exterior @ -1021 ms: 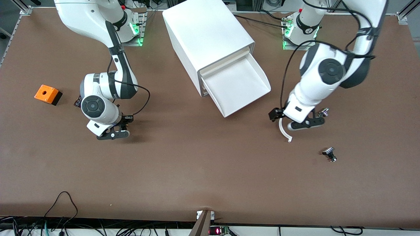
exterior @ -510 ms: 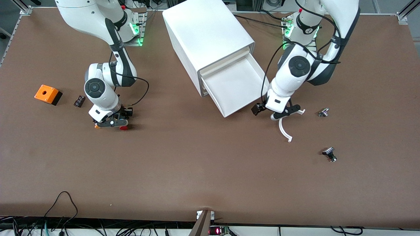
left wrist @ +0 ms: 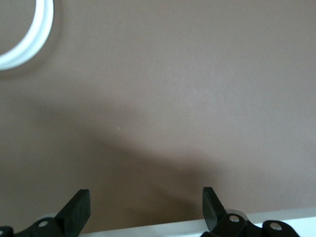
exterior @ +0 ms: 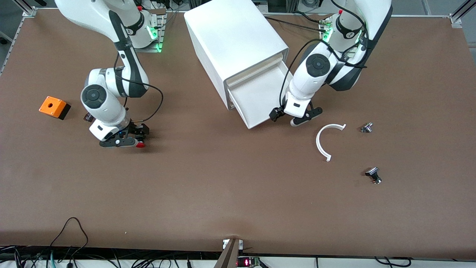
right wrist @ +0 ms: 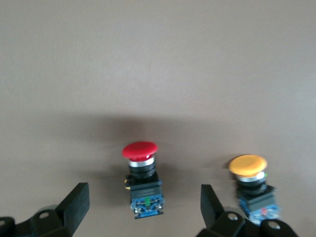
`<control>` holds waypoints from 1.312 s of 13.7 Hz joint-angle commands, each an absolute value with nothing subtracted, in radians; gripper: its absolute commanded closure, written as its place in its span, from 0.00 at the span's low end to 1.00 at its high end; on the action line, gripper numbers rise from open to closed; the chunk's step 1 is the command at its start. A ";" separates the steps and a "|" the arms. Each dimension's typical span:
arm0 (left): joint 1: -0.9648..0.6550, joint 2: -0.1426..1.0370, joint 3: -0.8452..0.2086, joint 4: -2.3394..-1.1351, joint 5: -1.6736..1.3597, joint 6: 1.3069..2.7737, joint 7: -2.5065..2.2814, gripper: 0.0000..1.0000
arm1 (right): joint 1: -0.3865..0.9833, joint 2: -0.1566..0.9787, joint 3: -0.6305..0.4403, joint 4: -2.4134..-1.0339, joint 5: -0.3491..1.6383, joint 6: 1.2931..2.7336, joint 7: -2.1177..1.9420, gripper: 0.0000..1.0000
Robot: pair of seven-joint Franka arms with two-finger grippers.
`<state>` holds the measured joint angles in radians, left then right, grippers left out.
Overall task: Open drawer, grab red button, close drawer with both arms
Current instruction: 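Place the red button beside the yellow button while the left gripper reaches the drawer, then push the drawer shut with the left gripper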
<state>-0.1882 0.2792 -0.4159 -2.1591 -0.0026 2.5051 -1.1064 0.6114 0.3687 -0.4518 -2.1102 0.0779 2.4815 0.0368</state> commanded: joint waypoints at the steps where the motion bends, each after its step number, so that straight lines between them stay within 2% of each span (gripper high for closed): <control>1: -0.190 0.267 -0.462 -2.183 -0.009 2.511 -1.199 0.00 | 0.592 0.350 -0.459 -2.082 0.075 2.442 0.041 0.00; 5: -0.190 0.264 -0.567 -2.200 -0.012 2.503 -1.346 0.00 | 0.545 0.339 -0.463 -2.069 0.074 2.442 0.026 0.00; 12: -0.190 0.259 -0.687 -2.249 -0.012 2.500 -1.468 0.00 | 0.535 0.341 -0.463 -2.069 0.074 2.442 0.029 0.00; 16: -0.175 0.258 -0.666 -2.238 -0.011 2.485 -1.448 0.00 | 0.517 0.347 -0.463 -2.071 0.072 2.442 0.031 0.00; 18: -0.167 0.247 -0.556 -2.209 0.000 2.485 -1.413 0.00 | 0.515 0.348 -0.463 -2.069 0.072 2.444 0.031 0.00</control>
